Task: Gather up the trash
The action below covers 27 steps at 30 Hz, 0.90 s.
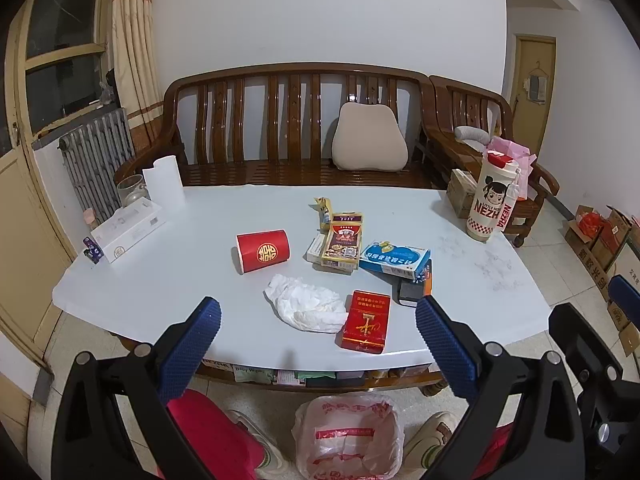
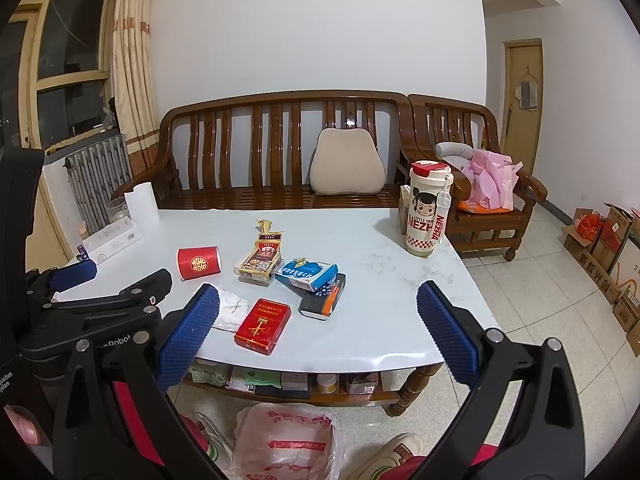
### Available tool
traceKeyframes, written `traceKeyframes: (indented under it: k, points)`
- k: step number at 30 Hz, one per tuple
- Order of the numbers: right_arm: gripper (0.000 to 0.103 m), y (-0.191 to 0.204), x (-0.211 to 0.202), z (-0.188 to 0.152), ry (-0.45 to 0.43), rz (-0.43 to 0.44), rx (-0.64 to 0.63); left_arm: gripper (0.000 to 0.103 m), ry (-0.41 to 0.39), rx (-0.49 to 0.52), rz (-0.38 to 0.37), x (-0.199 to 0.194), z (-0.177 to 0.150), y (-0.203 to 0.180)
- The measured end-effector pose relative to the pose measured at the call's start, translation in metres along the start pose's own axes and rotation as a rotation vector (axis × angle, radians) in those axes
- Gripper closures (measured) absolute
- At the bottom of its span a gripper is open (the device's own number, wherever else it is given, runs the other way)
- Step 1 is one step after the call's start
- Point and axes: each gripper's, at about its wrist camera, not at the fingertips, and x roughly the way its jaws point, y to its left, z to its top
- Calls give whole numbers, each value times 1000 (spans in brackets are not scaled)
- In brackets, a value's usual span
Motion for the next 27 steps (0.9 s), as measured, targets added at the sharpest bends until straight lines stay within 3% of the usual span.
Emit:
traceKeyframes:
  k: [27]
  points:
    - [6,1,1,1,3,0,1,7,-4,6,17,-1,-2,4]
